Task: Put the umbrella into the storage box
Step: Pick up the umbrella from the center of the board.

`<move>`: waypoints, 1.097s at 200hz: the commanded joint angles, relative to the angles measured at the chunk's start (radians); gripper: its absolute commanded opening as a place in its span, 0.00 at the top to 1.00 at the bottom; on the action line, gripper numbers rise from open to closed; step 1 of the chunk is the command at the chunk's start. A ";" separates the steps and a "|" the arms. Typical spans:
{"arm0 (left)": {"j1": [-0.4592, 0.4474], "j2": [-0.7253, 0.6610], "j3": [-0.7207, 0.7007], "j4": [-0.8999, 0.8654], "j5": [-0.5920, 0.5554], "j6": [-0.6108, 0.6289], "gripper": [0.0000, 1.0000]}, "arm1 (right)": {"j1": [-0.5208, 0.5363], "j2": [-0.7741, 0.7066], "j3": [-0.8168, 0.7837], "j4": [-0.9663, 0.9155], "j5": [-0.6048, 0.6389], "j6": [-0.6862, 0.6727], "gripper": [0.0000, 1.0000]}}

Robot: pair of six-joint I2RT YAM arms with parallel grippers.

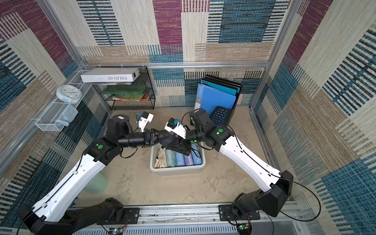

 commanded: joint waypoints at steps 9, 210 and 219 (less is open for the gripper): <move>-0.003 0.004 0.001 0.059 0.037 -0.008 0.66 | 0.012 0.007 0.013 0.014 0.007 -0.001 0.80; -0.054 -0.018 -0.217 0.936 -0.635 -0.415 1.00 | 0.026 -0.304 -0.513 1.110 0.607 1.569 0.19; -0.070 -0.021 -0.225 0.955 -0.653 -0.418 1.00 | 0.031 -0.285 -0.524 1.180 0.618 1.585 0.18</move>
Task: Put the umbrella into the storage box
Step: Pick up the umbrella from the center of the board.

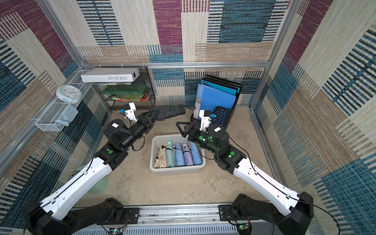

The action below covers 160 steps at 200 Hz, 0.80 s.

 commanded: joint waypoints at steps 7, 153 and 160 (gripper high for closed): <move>-0.040 -0.007 -0.016 0.213 -0.077 -0.051 1.00 | 0.010 0.045 -0.029 0.396 0.061 0.194 0.17; -0.122 -0.037 -0.074 0.319 -0.127 -0.021 1.00 | 0.031 0.234 0.065 0.566 0.186 0.268 0.36; -0.122 -0.042 -0.073 0.313 -0.124 -0.015 1.00 | 0.031 0.236 0.065 0.564 0.191 0.271 0.38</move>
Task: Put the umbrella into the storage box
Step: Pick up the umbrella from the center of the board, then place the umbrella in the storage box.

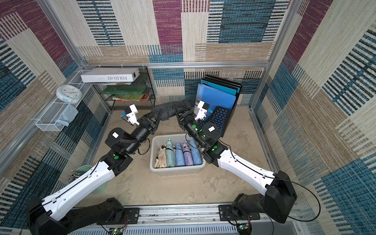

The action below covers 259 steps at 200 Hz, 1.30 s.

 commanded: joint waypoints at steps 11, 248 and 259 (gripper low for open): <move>-0.002 -0.023 0.001 0.079 -0.005 0.034 1.00 | 0.001 0.009 0.011 0.042 0.035 0.024 0.41; 0.017 -0.393 -0.096 -1.156 -0.284 0.149 0.08 | -0.031 0.127 0.379 -1.204 -0.333 -0.622 0.93; 0.023 -0.381 -0.081 -1.183 -0.275 0.168 0.08 | -0.031 0.172 0.417 -1.223 -0.385 -0.631 0.92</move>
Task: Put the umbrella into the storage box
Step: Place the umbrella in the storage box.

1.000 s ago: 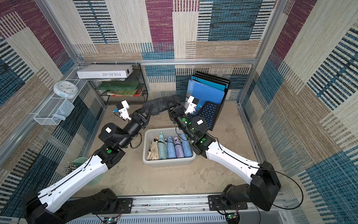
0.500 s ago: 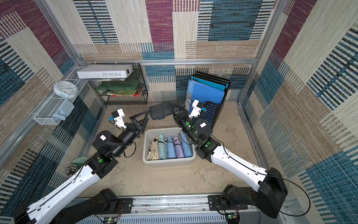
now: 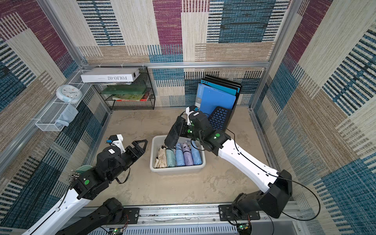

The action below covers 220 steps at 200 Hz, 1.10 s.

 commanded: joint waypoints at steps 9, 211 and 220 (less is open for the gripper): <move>0.011 0.027 0.042 -0.173 -0.013 0.067 0.09 | 0.000 0.103 0.095 -0.125 -0.228 -0.089 0.92; 0.060 0.027 -0.018 -0.234 0.087 0.059 0.10 | 0.010 0.583 0.344 -0.310 -0.512 -0.289 0.69; 0.060 0.029 -0.024 -0.224 0.086 0.057 0.10 | 0.011 0.587 0.351 -0.326 -0.484 -0.303 0.62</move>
